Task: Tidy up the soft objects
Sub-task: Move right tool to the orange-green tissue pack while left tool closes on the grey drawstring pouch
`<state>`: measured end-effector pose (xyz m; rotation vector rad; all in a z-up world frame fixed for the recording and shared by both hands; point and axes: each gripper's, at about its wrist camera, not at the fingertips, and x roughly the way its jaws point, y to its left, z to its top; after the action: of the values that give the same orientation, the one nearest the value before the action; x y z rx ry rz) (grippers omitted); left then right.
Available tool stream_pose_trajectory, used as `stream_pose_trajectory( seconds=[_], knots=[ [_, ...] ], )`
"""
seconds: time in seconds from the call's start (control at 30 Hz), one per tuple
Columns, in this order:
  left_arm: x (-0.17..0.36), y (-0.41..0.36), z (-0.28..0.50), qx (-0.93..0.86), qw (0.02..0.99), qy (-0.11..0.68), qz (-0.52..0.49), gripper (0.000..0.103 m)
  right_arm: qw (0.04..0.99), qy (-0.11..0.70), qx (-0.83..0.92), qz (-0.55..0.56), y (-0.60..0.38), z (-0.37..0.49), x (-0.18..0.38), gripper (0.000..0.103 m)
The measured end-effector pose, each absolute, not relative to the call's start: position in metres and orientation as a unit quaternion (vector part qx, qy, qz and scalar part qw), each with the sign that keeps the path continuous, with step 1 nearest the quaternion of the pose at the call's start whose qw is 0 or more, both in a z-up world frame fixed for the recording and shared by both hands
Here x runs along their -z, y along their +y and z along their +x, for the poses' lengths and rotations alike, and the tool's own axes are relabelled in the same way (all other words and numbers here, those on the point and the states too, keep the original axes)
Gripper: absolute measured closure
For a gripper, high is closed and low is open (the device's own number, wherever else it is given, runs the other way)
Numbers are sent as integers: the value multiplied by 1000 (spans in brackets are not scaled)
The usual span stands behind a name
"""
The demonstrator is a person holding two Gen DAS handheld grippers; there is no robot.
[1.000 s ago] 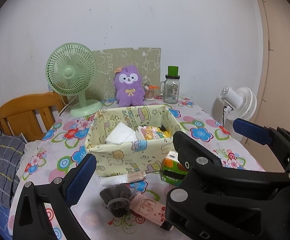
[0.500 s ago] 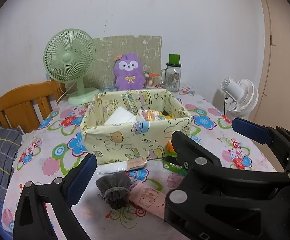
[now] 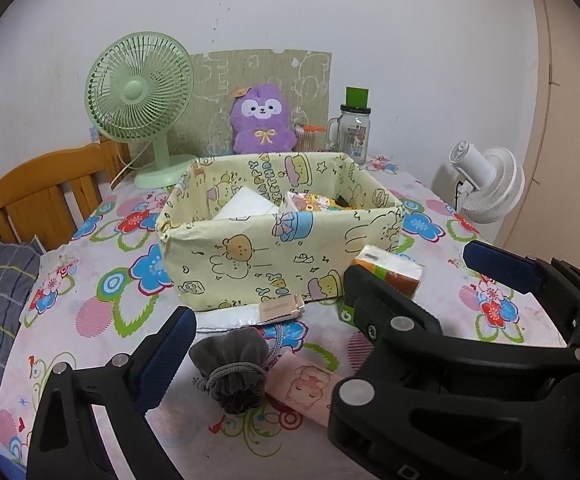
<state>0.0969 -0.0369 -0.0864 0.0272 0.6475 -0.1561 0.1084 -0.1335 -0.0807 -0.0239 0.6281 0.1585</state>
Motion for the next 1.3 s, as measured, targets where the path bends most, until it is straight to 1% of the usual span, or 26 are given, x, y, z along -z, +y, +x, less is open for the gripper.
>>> stream_pose_trajectory(
  seconds=[0.1,0.2,0.4,0.5,0.7,0.8,0.9,1.1,1.2,1.3],
  knots=[
    [91,-35,100,77,943,323,12,5,946,314,-78,-12,-132,112,85,13],
    [96,-32,104,74,941,330,10,10,942,326,-76,-6,-130,118,92,13],
    [104,-28,110,63,938,341,8,11,938,338,-76,-6,-126,124,101,13],
    [108,-26,112,62,936,348,8,16,936,343,-73,-8,-124,127,105,13],
    [117,-21,118,59,932,359,6,17,933,354,-69,-9,-119,133,113,13],
    [119,-18,119,59,930,362,3,24,932,357,-68,-13,-116,135,115,13],
    [122,-16,122,60,929,366,3,24,931,360,-67,-14,-114,138,118,13],
    [128,-12,127,59,926,373,2,29,930,362,-63,-24,-109,142,123,13],
    [131,-10,129,57,925,375,2,33,929,364,-62,-27,-107,145,126,13],
    [134,-8,132,53,925,377,3,43,928,366,-62,-29,-105,148,128,13]
  ],
)
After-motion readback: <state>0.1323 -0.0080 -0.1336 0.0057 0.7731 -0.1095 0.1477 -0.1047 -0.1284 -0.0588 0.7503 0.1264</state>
